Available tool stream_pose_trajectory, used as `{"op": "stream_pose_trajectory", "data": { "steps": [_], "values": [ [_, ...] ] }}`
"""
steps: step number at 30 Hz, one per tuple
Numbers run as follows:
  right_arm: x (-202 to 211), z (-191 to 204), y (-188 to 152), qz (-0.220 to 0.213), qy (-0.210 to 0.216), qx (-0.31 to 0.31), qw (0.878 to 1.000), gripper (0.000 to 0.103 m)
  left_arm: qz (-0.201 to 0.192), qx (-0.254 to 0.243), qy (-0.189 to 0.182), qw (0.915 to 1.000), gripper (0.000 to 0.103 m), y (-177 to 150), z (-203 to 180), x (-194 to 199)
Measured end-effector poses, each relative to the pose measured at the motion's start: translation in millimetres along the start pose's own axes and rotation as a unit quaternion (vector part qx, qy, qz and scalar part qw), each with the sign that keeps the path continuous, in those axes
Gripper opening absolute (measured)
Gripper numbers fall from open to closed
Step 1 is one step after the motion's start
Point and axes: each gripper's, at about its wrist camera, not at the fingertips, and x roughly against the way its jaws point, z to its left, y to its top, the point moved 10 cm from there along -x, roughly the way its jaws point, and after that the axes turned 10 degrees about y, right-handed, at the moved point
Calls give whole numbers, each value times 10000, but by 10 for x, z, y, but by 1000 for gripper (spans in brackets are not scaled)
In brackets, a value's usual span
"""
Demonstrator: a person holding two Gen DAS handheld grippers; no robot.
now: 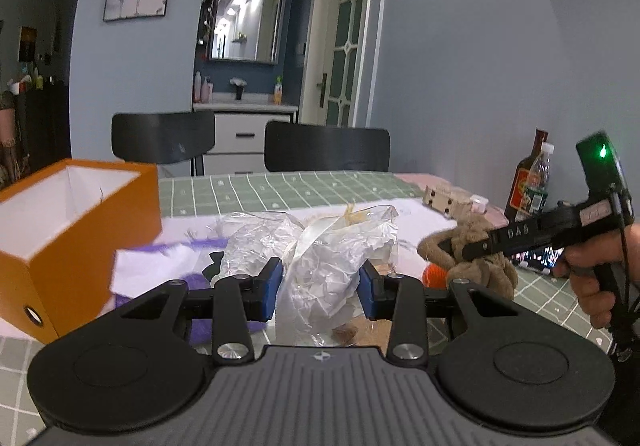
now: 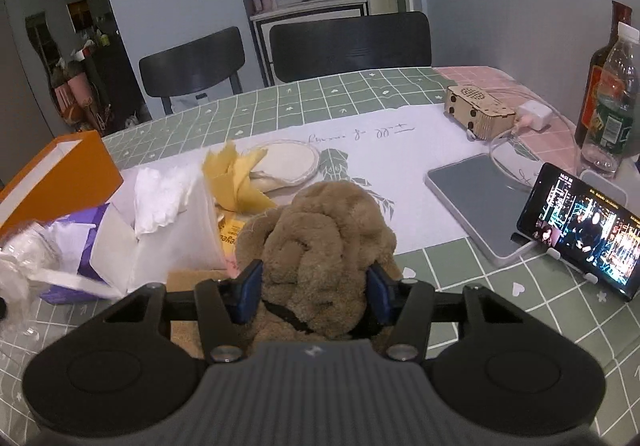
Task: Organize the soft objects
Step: 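Lift the plush dog with the right tool while the left tool grasps the plastic bag, then lower the dog into the orange box with the right tool while the left tool drops the bag in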
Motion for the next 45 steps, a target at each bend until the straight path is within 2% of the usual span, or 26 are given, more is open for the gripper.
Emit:
{"op": "stream_pose_trajectory", "data": {
  "steps": [8, 13, 18, 22, 28, 33, 39, 45],
  "values": [
    [16, 87, 4, 25, 43, 139, 9999, 54, -288, -185, 113, 9994, 44, 281, 273, 119],
    [112, 385, 133, -146, 157, 499, 9985, 54, -591, -474, 633, 9951, 45, 513, 679, 226],
    [48, 983, 296, -111, 455, 987, 9940, 54, -663, -460, 956, 9921, 45, 658, 1056, 244],
    [22, 1600, 479, -209, 829, 1420, 9862, 54, -699, -750, 1362, 9854, 45, 719, 1273, 181],
    [-75, 2464, 732, -279, 1246, 1961, 9722, 54, -585, -648, 1204, 9889, 45, 884, 1641, 83],
    [-246, 3036, 864, -242, 1470, 2196, 9641, 54, -421, -575, 1292, 9891, 45, 963, 1974, -44],
    [-450, 3591, 995, -144, 1676, 2286, 9589, 54, -406, -787, 1488, 9849, 45, 1049, 2223, -144],
    [-601, 4088, 1236, -235, 1864, 2213, 9569, 54, -229, -770, 1401, 9869, 45, 1087, 2417, -321]
  ]
}}
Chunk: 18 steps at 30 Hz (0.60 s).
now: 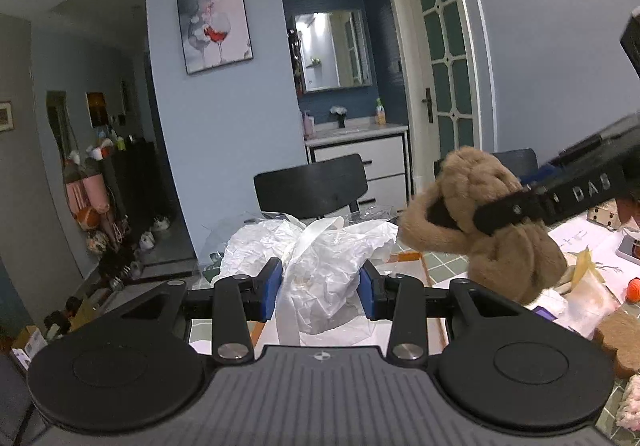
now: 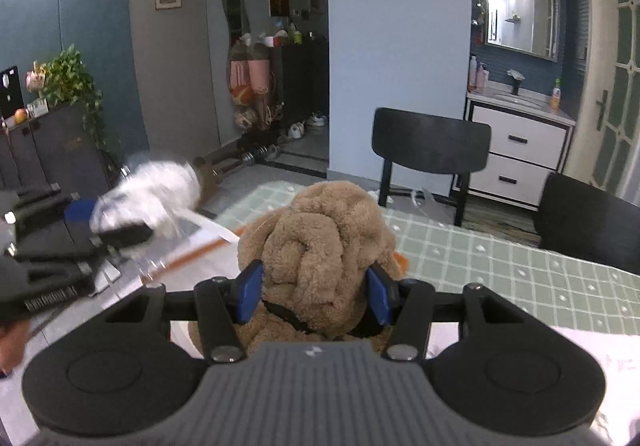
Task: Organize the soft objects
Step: 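Lower the dog into the orange box with the right tool while the left tool drops the bag in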
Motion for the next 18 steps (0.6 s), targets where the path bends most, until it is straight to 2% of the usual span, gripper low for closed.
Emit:
{"op": "stream_pose_trajectory", "data": {
  "steps": [6, 12, 18],
  "values": [
    [-306, 129, 203, -16, 78, -198, 9998, 54, 288, -118, -45, 9995, 45, -207, 126, -287],
    [-643, 174, 138, 176, 98, -412, 9989, 54, 645, -128, -174, 9977, 45, -425, 216, -509],
    [-1038, 251, -19, 545, 35, -427, 9976, 54, 1082, -110, -259, 9937, 45, -615, 282, -714]
  ]
}}
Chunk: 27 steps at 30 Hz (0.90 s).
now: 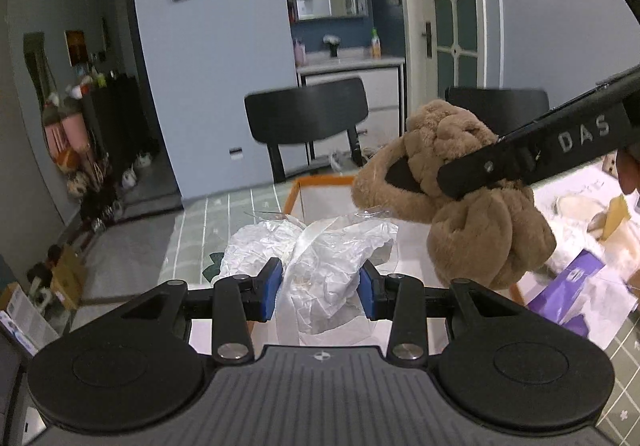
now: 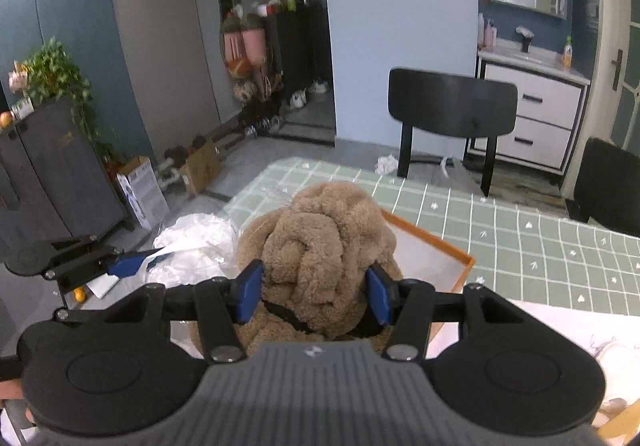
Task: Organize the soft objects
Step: 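Lower the dog into the orange box with the right tool while the left tool drops the bag in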
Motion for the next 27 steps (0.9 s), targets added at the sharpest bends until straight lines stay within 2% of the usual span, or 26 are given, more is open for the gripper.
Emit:
{"op": "stream_pose_trajectory", "data": {
  "steps": [3, 8, 12, 15, 27],
  "values": [
    [-175, -1, -95, 179, -67, 24, 9998, 54, 188, -69, -168, 9997, 46, -64, 2, -76],
    [-455, 33, -282, 534, -102, 60, 9985, 54, 315, -378, -239, 9985, 46, -122, -67, -90],
    [-608, 17, -428, 756, -157, 119, 9969, 54, 433, -840, -347, 9949, 46, -213, -195, -41],
    [-677, -8, -551, 939, -130, 146, 9954, 54, 520, -1132, -285, 9918, 46, -307, -253, -62],
    [-851, -36, -785, 1302, -211, 363, 9906, 54, 880, -1381, -249, 9862, 46, -368, -317, -232]
  ]
}}
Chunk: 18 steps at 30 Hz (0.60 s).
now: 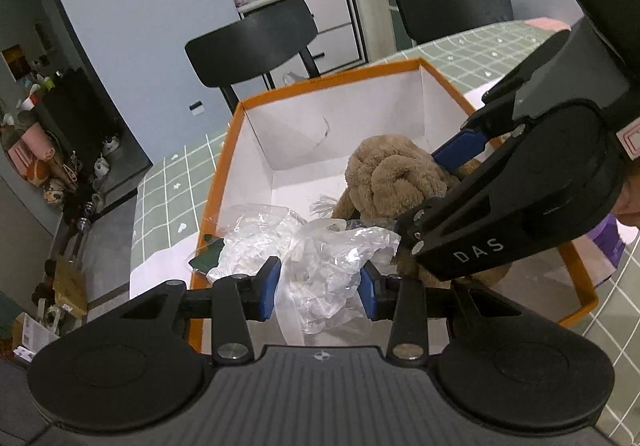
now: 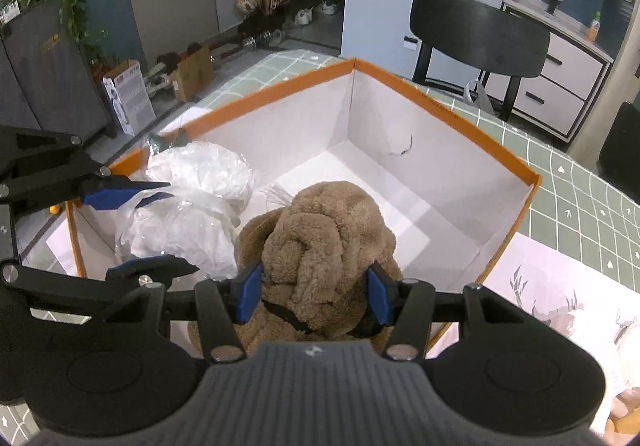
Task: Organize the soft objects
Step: 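Lower the dog into the orange box with the right tool while the left tool drops the bag in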
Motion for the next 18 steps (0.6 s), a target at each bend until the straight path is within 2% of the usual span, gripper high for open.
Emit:
{"op": "stream_pose_trajectory", "data": {
  "steps": [6, 12, 18],
  "values": [
    [-128, -9, -29, 238, 26, -10, 9997, 56, 213, -220, -100, 9995, 46, -40, -52, -89],
    [-193, 1, -61, 414, -190, 272, 9986, 58, 468, -179, -311, 9983, 46, -147, -113, -205],
    [-223, -38, -78, 528, -353, 395, 9972, 59, 630, 29, -409, 9972, 56, -172, -89, -245]
  ]
}}
